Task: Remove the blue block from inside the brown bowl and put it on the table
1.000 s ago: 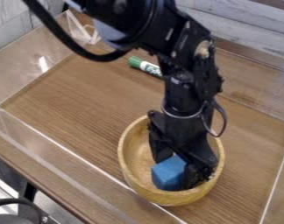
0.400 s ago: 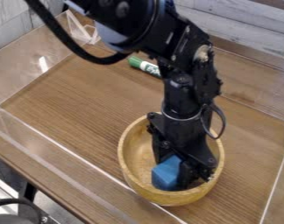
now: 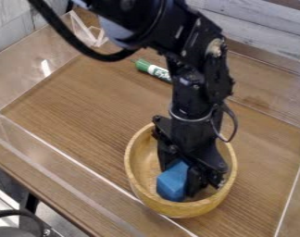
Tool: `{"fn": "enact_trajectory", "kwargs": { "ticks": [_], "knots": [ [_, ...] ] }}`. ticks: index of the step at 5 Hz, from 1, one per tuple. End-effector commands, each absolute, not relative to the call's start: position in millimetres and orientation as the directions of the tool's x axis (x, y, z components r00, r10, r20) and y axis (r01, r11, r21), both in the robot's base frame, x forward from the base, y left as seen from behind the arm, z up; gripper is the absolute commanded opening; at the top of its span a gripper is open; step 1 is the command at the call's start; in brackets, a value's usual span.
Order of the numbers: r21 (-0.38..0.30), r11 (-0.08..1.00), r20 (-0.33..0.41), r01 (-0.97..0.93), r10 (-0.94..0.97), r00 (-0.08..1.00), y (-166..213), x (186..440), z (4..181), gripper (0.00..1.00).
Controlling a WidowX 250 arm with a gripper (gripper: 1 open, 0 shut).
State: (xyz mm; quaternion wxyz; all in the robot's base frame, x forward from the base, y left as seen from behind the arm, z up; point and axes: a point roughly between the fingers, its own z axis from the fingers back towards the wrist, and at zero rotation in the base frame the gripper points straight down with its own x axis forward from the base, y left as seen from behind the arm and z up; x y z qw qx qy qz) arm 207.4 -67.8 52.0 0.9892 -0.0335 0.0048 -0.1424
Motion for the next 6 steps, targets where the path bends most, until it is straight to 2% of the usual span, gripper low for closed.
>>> {"fn": "enact_trajectory", "kwargs": {
  "ticks": [1, 3, 5, 6],
  "knots": [
    [-0.065, 0.961, 0.061, 0.269, -0.265, 0.962, -67.1, 219.3, 71.3, 0.00],
    [-0.061, 0.967, 0.073, 0.247, -0.243, 0.967, -62.3, 221.0, 90.5, 0.00],
    [-0.027, 0.990, 0.144, 0.139, -0.134, 0.980, -38.7, 234.4, 144.1, 0.00],
    [-0.011, 0.991, 0.165, 0.133, -0.129, 0.978, -13.3, 251.7, 152.0, 0.00]
  ]
}}
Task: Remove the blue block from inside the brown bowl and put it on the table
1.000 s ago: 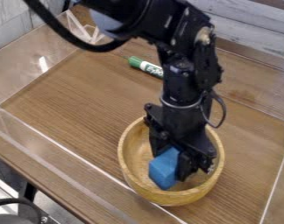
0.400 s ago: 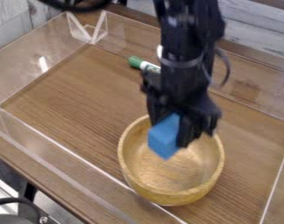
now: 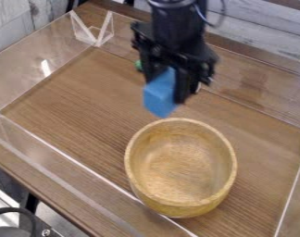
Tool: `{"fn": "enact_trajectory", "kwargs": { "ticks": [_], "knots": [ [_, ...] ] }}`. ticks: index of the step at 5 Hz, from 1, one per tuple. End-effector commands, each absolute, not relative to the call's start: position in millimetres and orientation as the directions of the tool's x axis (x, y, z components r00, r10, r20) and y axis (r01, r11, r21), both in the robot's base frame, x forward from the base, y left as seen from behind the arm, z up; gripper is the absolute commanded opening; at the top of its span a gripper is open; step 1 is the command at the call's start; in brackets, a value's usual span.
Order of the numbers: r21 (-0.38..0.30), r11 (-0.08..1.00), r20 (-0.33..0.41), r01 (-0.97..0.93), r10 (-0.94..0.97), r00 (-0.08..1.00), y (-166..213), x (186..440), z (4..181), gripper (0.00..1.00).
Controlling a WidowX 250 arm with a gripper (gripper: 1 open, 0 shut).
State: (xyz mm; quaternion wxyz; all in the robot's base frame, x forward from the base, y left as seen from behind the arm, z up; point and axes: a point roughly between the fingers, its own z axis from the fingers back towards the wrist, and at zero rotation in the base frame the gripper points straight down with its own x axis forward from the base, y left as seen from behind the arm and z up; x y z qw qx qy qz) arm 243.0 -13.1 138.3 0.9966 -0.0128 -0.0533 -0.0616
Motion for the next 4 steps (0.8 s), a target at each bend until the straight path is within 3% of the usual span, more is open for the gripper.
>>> {"fn": "enact_trajectory", "kwargs": {
  "ticks": [1, 4],
  "knots": [
    [-0.019, 0.991, 0.177, 0.134, -0.128, 0.976, -12.7, 246.7, 147.3, 0.00],
    [-0.036, 0.992, 0.184, 0.117, -0.108, 0.977, -9.8, 249.0, 135.7, 0.00]
  ]
}}
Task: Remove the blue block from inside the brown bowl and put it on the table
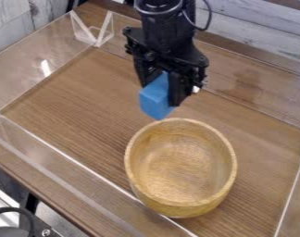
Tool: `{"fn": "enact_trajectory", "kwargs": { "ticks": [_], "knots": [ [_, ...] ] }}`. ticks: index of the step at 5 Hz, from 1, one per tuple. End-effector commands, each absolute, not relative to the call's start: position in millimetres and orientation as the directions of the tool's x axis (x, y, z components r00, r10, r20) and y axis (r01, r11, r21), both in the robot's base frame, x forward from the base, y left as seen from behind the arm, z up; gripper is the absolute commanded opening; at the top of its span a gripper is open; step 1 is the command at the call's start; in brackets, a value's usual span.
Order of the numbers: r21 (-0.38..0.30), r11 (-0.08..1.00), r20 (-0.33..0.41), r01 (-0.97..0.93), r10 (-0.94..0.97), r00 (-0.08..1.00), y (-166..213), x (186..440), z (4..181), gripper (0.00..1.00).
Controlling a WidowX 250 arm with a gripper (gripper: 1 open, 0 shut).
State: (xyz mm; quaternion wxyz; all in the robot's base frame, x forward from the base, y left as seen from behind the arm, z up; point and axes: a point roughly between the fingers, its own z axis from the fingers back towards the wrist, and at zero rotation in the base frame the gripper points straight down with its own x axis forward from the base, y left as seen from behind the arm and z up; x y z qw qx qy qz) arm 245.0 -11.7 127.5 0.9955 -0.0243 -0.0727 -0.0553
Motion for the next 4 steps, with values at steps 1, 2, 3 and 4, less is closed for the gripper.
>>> {"fn": "enact_trajectory", "kwargs": {
  "ticks": [1, 2, 3, 4],
  "knots": [
    [-0.041, 0.993, 0.182, 0.110, -0.101, 0.978, -8.0, 250.3, 132.6, 0.00],
    [-0.046, 0.994, 0.181, 0.104, -0.094, 0.979, -6.5, 251.2, 129.5, 0.00],
    [-0.049, 0.994, 0.182, 0.099, -0.088, 0.979, -4.9, 252.5, 126.5, 0.00],
    [-0.046, 0.996, 0.181, 0.082, -0.072, 0.981, 1.5, 249.5, 126.3, 0.00]
  ]
}}
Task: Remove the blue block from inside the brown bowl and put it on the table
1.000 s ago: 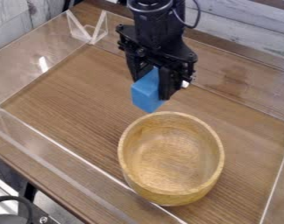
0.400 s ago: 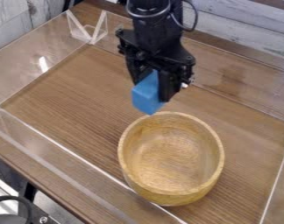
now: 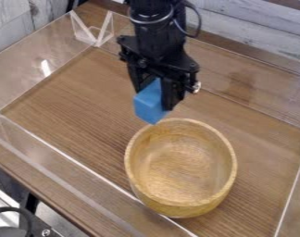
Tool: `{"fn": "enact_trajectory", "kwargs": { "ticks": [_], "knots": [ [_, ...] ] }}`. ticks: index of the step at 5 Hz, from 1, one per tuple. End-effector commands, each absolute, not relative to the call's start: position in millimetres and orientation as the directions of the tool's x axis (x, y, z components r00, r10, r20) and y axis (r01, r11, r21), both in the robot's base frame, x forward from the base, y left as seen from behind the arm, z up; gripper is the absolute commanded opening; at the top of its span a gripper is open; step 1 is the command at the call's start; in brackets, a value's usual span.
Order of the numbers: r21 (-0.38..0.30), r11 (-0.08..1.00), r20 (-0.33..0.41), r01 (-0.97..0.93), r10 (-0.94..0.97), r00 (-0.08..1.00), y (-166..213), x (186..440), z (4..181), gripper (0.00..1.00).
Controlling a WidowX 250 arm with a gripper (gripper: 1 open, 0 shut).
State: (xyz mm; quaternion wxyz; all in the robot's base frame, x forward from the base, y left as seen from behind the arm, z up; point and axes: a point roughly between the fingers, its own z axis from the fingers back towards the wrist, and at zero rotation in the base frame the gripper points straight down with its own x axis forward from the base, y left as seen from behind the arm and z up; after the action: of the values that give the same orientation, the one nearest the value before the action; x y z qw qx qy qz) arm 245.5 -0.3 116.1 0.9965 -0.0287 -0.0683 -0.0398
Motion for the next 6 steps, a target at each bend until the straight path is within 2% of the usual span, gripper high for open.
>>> {"fn": "enact_trajectory", "kwargs": {
  "ticks": [1, 6],
  "knots": [
    [-0.042, 0.997, 0.182, 0.060, -0.051, 0.982, 11.0, 245.0, 126.3, 0.00],
    [-0.021, 1.000, 0.177, 0.017, -0.013, 0.984, 39.4, 228.4, 117.2, 0.00]
  ]
}}
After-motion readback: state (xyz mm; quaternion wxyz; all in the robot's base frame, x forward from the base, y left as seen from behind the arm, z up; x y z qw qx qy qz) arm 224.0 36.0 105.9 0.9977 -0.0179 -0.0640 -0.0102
